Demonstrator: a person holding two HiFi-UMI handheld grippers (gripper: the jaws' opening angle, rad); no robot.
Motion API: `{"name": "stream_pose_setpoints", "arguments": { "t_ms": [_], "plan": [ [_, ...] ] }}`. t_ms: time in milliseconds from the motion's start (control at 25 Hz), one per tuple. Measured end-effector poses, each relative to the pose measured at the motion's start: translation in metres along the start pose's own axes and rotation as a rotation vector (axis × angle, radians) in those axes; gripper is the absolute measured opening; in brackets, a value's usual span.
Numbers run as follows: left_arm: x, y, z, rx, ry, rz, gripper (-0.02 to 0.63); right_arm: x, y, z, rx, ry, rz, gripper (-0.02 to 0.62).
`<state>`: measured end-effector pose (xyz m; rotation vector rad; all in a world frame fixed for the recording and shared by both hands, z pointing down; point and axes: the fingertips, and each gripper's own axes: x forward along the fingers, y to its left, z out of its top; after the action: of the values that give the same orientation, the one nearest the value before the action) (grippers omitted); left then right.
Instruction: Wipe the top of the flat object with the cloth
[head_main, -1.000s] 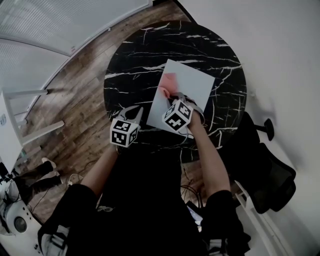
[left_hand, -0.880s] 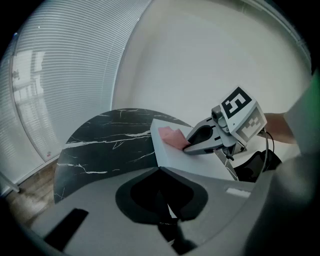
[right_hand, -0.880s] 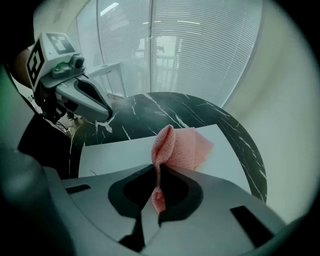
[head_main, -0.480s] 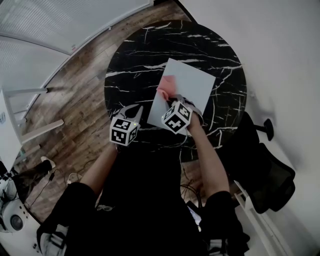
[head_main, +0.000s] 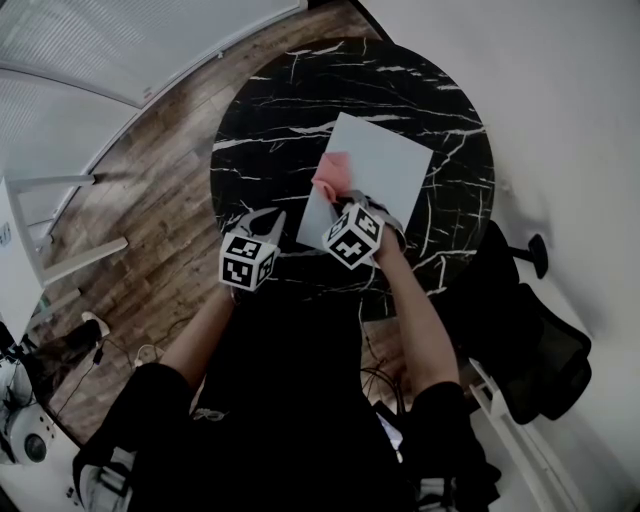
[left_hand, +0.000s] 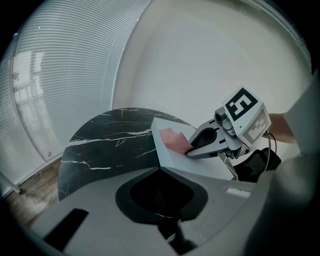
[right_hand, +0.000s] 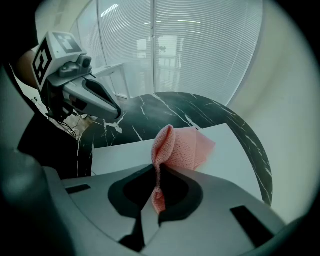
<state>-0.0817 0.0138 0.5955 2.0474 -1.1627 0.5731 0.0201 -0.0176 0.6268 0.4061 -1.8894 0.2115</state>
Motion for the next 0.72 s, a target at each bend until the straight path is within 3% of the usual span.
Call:
{"name": "stream_pose_setpoints", "arguments": {
  "t_ms": [720],
  "plan": [
    [-0.005,-0.001,-0.008,0.036,0.026,-0.037,-0.002,0.0,0.026,-0.004,0.054,-0.003,0.001,0.012]
  ]
}}
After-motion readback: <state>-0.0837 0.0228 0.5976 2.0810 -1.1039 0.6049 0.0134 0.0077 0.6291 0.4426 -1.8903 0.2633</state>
